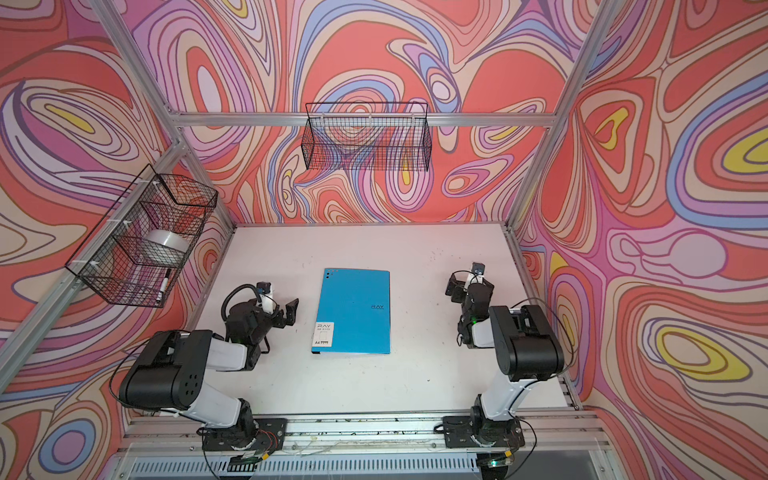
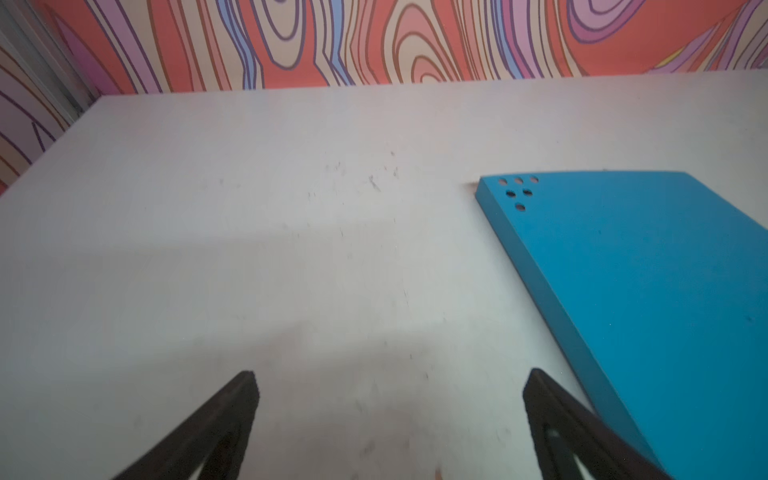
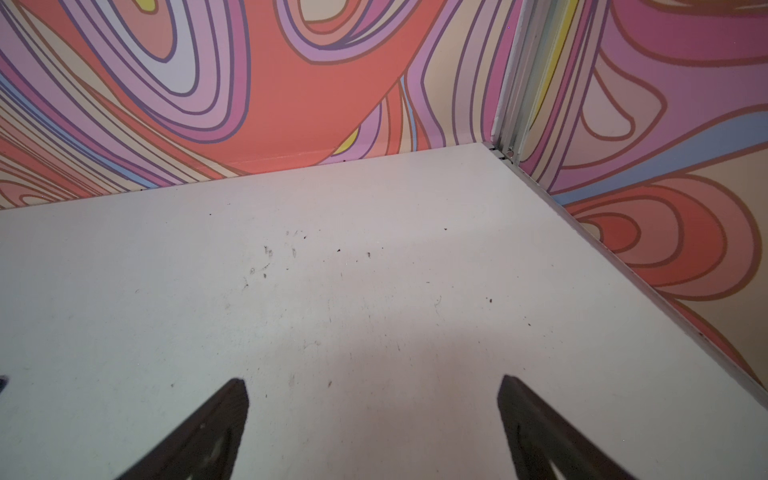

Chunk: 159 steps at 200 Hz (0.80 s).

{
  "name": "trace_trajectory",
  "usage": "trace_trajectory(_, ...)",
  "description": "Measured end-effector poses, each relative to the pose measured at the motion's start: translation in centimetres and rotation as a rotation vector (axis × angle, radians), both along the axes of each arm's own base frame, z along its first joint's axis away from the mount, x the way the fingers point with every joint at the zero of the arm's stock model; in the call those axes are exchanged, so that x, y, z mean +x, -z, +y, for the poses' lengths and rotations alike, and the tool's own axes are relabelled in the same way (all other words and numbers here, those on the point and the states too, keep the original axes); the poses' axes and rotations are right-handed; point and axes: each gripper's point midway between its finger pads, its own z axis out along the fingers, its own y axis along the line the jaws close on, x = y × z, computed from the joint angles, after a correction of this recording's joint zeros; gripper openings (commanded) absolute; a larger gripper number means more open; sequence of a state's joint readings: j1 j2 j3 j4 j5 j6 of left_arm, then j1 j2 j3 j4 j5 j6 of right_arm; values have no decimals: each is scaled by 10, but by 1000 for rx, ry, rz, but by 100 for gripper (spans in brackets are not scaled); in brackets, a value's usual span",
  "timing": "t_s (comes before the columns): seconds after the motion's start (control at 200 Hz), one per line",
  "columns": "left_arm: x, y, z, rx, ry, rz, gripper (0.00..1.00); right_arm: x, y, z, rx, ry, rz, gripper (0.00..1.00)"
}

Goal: Put the files into the folder

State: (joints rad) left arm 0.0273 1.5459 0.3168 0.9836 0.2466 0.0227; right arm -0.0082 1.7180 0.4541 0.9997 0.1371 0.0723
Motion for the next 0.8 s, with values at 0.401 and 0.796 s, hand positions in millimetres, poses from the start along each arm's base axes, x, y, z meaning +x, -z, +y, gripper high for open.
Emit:
trace_trajectory(0.401, -14, 6, 4, 5, -16, -17, 100, 0, 0, 0, 0, 0, 0, 98)
trace_trajectory(0.796, 7, -3, 4, 5, -16, 12, 100, 0, 0, 0, 0, 0, 1, 99)
